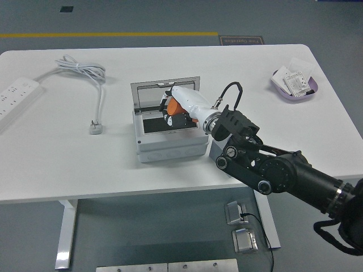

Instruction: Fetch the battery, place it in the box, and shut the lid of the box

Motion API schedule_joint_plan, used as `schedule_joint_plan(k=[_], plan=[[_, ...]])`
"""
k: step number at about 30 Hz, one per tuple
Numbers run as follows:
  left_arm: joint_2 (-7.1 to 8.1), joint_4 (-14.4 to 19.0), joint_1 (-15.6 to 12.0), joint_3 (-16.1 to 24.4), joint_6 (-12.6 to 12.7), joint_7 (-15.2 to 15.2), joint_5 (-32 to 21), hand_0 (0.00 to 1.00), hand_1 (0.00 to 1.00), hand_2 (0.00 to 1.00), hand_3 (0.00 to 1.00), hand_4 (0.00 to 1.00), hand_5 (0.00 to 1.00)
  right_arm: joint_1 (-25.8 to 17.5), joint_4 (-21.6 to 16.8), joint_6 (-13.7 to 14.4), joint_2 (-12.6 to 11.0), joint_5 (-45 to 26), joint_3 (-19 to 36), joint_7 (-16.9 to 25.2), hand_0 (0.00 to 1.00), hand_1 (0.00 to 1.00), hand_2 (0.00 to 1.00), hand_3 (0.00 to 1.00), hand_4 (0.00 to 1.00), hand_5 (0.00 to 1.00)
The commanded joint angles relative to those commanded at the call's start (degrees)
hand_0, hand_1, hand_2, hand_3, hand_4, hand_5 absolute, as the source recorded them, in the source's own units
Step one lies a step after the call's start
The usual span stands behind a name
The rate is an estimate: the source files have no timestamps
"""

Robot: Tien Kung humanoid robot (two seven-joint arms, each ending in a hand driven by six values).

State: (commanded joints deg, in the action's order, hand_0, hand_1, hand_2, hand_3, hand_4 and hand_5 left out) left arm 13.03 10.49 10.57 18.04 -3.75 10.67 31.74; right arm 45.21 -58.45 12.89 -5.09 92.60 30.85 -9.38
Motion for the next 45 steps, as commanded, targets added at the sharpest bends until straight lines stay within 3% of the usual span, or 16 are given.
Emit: schedule_joint_plan(k=[5, 6, 11, 12, 17, 18, 35, 36, 39, 45], plan=[[-0.1, -0.03, 0.02, 0.35, 0.0, 0.11, 0.4, 0.718, 0.754, 0.73, 0.695, 0.562, 0.512, -0.3, 0.92, -0.33, -0.14, -0.72, 0.79, 2.74, 0.168, 0.237, 0.235, 0.284, 0.002, 0.002], [-0.09, -0.04, 0.03, 0.42, 0.0, 0.12, 0.47, 0.718, 0.754, 0.73, 0.694, 0.562, 0.513, -0.33, 0.97, -0.11, -0.08, -0.84, 0.78, 3.12, 0.247, 0.276, 0.328, 0.432, 0.128, 0.069], [-0.16, -0.06, 0.22, 0.51, -0.01, 0.13, 0.59, 0.718, 0.754, 0.73, 0.694, 0.562, 0.513, -0.42, 1.06, 1.47, 0.27, -1.38, 0.5, 4.61, 0.247, 0.276, 0.328, 0.432, 0.128, 0.069], [-0.19, -0.06, 0.25, 0.51, -0.02, 0.13, 0.59, 0.718, 0.754, 0.73, 0.694, 0.559, 0.511, -0.44, 1.08, 1.73, 0.29, -1.5, 0.48, 4.82, 0.474, 0.532, 0.638, 0.791, 0.41, 0.192], [-0.35, -0.05, 0.32, 0.86, -0.08, 0.3, 1.08, 0.718, 0.754, 0.73, 0.694, 0.559, 0.511, -0.58, 1.25, 3.08, 0.41, -1.97, 0.55, 5.69, 0.474, 0.532, 0.638, 0.791, 0.41, 0.192], [-0.37, -0.05, 0.32, 0.94, -0.09, 0.33, 1.18, 0.718, 0.754, 0.73, 0.692, 0.56, 0.515, -0.63, 1.29, 3.23, 0.42, -2.09, 0.62, 5.82, 0.674, 0.641, 0.686, 0.855, 0.558, 0.209], [-0.46, -0.04, 0.55, 1.21, -0.15, 0.46, 1.75, 0.718, 0.754, 0.728, 0.69, 0.55, 0.505, -1.71, 2.35, 4.04, 0.58, -3.31, 0.43, 7.53, 0.724, 0.65, 0.683, 0.849, 0.638, 0.21], [-0.48, -0.05, 0.55, 1.23, -0.15, 0.47, 1.79, 0.718, 0.754, 0.727, 0.687, 0.545, 0.504, -1.75, 2.38, 4.04, 0.59, -3.34, 0.44, 7.62, 0.73, 0.644, 0.672, 0.838, 0.707, 0.251], [-0.55, -0.05, 0.57, 1.25, -0.17, 0.48, 1.9, 0.718, 0.754, 0.727, 0.687, 0.545, 0.504, -1.84, 2.33, 3.81, 0.6, -3.42, 0.4, 7.98, 0.73, 0.644, 0.672, 0.838, 0.707, 0.251], [-0.68, -0.05, 0.45, 1.04, -0.16, 0.42, 1.65, 0.718, 0.754, 0.726, 0.686, 0.542, 0.503, -2.0, -0.18, 3.04, -0.32, -4.72, 0.33, 7.63, 0.734, 0.642, 0.662, 0.824, 0.737, 0.286]])
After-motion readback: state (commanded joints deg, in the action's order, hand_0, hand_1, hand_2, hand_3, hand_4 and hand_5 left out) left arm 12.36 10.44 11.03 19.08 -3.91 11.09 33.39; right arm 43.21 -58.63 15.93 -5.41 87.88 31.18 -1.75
